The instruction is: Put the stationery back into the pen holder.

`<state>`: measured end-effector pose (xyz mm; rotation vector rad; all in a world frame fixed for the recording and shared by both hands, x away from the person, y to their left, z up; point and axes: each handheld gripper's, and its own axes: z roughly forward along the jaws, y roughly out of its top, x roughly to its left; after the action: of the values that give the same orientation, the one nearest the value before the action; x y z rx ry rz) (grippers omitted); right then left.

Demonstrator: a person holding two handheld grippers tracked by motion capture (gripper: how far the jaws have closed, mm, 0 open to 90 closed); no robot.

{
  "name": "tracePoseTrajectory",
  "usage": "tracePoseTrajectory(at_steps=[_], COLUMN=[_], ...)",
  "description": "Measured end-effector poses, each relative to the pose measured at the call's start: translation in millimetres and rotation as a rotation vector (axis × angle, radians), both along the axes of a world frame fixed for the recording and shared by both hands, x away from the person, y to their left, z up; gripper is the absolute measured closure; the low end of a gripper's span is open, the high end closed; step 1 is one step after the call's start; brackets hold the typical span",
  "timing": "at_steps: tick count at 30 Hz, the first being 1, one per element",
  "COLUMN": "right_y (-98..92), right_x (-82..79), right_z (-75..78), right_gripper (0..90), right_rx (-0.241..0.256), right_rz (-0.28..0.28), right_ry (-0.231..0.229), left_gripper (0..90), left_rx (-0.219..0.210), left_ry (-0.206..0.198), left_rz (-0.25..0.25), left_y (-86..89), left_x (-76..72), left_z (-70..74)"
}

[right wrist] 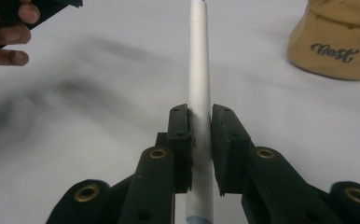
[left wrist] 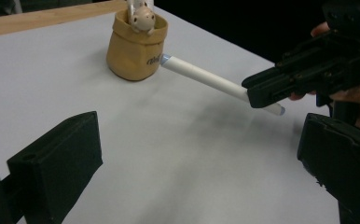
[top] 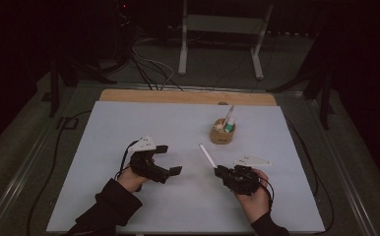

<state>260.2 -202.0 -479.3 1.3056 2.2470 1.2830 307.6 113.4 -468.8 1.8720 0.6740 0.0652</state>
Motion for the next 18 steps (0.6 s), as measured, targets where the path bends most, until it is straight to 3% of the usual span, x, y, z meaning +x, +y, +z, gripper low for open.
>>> tracePoseTrajectory(at_steps=[7, 15, 18], right_y=[-4.9, -9.8, -9.9], right_x=[-0.5, -0.2, -1.3], right_z=[3.9, 0.8, 0.6], right_gripper=[78.2, 78.1, 78.2], right_rx=[0.051, 0.179, 0.193], right_rz=[0.006, 0.048, 0.059], right_ry=[-0.029, -0.04, -0.06], left_gripper=[0.5, 0.4, 0.5], left_rx=[-0.016, -0.008, -0.015], left_ry=[-0.02, -0.039, -0.029], left_rz=[0.032, 0.021, 0.028], left_y=[-4.2, -15.1, -18.3], left_x=[4.1, 4.6, 5.1], left_z=[1.3, -1.6, -2.6])
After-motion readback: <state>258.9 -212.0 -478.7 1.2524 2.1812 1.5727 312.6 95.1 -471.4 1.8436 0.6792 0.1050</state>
